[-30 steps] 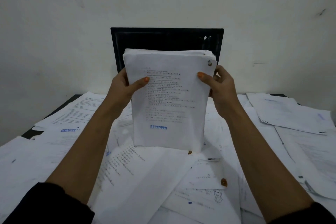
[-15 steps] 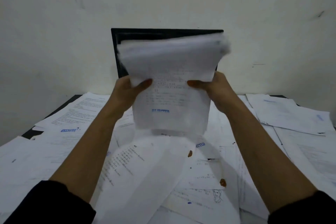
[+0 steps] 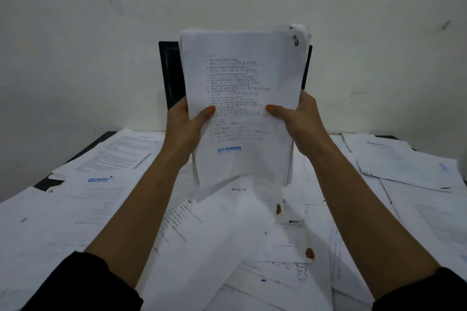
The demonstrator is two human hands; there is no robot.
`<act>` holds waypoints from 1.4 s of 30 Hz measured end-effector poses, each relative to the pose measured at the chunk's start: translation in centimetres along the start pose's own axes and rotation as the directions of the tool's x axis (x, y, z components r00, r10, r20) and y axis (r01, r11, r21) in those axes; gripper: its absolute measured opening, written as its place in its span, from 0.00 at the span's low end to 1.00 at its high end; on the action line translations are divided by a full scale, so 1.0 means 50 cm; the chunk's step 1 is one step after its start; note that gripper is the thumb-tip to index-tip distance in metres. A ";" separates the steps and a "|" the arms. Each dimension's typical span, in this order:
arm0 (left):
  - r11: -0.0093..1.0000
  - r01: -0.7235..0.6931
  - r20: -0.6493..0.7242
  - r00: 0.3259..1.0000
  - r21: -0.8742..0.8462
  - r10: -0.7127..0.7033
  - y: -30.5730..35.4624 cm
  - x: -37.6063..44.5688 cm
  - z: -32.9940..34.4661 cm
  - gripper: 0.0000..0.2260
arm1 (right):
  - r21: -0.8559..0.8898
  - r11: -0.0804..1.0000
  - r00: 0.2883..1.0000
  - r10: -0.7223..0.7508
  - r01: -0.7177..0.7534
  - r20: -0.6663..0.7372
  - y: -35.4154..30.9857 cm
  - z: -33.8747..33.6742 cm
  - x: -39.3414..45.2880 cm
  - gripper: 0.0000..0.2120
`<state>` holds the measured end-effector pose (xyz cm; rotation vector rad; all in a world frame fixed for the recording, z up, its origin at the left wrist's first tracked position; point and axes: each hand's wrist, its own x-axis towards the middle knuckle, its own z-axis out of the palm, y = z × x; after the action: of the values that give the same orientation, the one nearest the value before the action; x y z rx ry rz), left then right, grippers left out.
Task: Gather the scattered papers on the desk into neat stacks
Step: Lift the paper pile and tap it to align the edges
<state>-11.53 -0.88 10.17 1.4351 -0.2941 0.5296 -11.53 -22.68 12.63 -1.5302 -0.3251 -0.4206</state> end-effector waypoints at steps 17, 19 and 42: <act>1.000 0.014 -0.022 1.000 -0.028 -0.014 -0.020 -0.006 0.009 0.13 | 0.061 0.998 0.998 -0.031 0.034 -0.047 0.020 -0.010 -0.007 0.11; 0.999 0.007 -0.024 1.000 -0.054 -0.008 -0.019 -0.004 0.007 0.12 | 0.043 0.999 0.999 0.001 0.001 -0.039 0.027 -0.017 -0.006 0.18; 0.996 0.085 0.168 0.982 0.035 -0.089 -0.010 0.014 -0.010 0.15 | 0.065 0.995 0.997 0.072 -0.073 0.015 0.039 -0.044 -0.007 0.17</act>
<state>-10.74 -0.28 10.00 1.5159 -0.3583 0.3422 -11.08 -24.86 10.66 -1.4767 -0.2898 -0.3405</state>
